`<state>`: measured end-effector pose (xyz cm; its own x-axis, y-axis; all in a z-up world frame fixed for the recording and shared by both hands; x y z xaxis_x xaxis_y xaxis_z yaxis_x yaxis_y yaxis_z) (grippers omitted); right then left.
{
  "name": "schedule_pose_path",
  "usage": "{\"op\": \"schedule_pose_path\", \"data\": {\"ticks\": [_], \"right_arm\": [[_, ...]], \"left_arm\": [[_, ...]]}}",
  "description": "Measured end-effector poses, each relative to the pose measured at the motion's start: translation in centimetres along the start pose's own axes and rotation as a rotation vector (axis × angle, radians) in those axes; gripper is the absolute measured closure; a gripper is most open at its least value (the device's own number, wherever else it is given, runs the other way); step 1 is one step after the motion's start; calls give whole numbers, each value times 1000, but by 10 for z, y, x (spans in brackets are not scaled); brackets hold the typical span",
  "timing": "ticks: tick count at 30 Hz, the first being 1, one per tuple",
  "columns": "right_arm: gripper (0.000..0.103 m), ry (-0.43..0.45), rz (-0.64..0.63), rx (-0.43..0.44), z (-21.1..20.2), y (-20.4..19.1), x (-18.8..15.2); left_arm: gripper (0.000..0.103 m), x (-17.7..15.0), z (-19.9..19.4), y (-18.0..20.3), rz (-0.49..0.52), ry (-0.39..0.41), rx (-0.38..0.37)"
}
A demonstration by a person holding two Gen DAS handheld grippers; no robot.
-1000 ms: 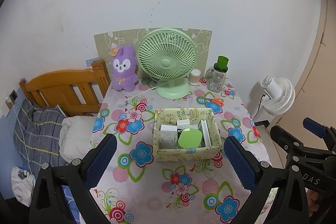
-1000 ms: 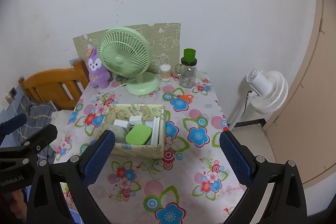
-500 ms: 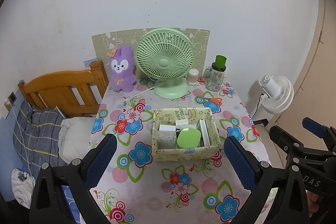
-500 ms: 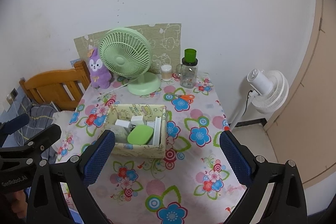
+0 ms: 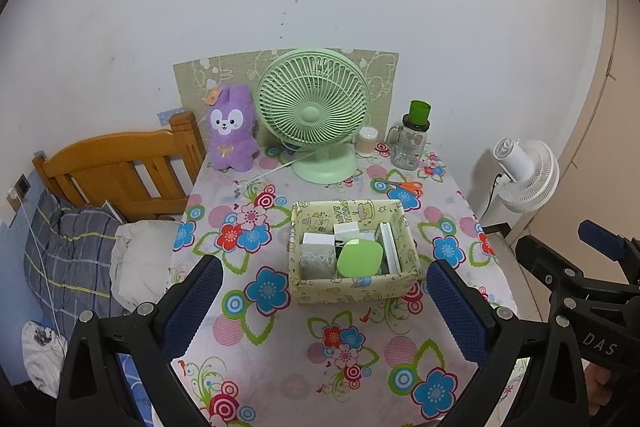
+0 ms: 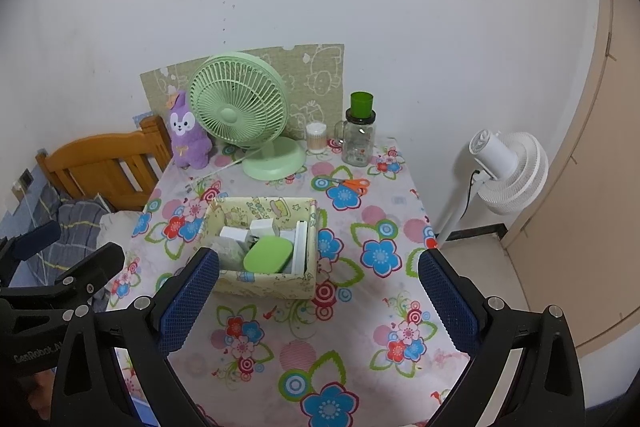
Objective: Organize rigid objects
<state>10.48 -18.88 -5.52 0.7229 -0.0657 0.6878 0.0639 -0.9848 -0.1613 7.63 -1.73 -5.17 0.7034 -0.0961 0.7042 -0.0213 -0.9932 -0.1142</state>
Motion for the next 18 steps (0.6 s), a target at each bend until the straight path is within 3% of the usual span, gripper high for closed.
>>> {"op": "schedule_pose_path", "data": {"ticks": [18], "right_arm": [[2,-8,4,-13,-1,4,0]], "left_arm": [[0,4,-3,7,8,4,-5]]}}
Point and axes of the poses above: each gripper's, at about its wrist camera, not at the fingertips, and z roughly the way its jaws point, y to its right, x to its top, the point moved 10 cm from there along z, roughly the way its jaws point, and after that the axes turned 11 degrees about z, right-handed, at the moved point
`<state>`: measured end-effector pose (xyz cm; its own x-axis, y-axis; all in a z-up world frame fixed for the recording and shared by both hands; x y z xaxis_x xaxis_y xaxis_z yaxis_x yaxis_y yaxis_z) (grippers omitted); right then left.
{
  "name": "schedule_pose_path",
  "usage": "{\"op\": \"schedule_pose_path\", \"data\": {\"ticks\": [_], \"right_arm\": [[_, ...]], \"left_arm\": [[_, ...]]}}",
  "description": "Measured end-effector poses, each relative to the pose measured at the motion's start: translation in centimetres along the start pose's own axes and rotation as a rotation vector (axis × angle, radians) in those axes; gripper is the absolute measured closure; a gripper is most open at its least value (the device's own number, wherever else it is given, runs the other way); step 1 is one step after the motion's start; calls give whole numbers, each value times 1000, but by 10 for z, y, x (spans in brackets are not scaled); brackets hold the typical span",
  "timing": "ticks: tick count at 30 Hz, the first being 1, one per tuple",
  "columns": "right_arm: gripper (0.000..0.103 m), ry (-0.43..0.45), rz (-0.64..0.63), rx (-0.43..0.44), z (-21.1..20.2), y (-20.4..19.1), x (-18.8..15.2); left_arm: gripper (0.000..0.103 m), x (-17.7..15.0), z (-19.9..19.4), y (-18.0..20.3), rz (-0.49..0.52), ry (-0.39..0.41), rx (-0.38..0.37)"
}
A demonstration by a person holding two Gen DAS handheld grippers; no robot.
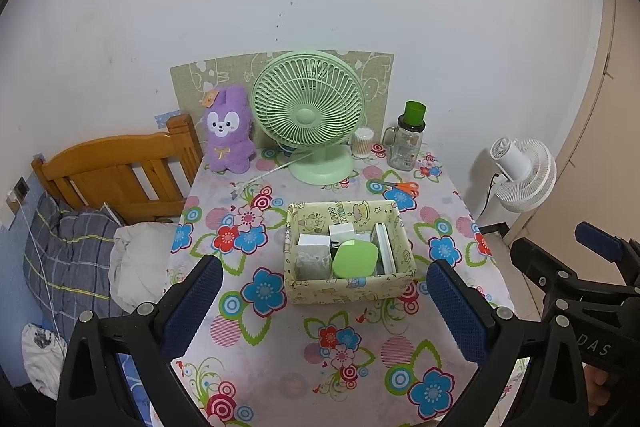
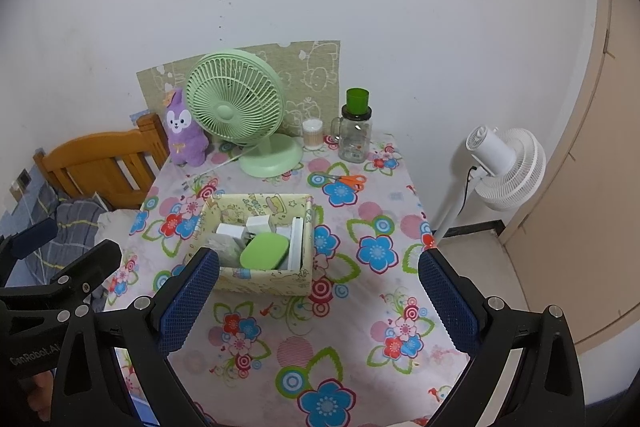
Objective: Organize rigid objects
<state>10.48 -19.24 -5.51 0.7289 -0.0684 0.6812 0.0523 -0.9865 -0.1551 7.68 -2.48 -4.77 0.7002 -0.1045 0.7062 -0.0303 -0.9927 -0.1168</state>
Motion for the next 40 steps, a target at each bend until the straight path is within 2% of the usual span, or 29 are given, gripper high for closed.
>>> {"op": "schedule_pose_path", "data": {"ticks": [40], "right_arm": [[2,0,-7,0,2,-4,2]], "left_arm": [[0,8,-2,-4,15,21,7]]}}
Point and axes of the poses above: each gripper's, at about its wrist camera, not at the fingertips, and z roughly the way its jaws point, y to its right, x to its top, the point moved 10 cm from there along z, roughly the way its jaws point, and after that the axes turned 11 degrees about z, right-handed, at the moved point
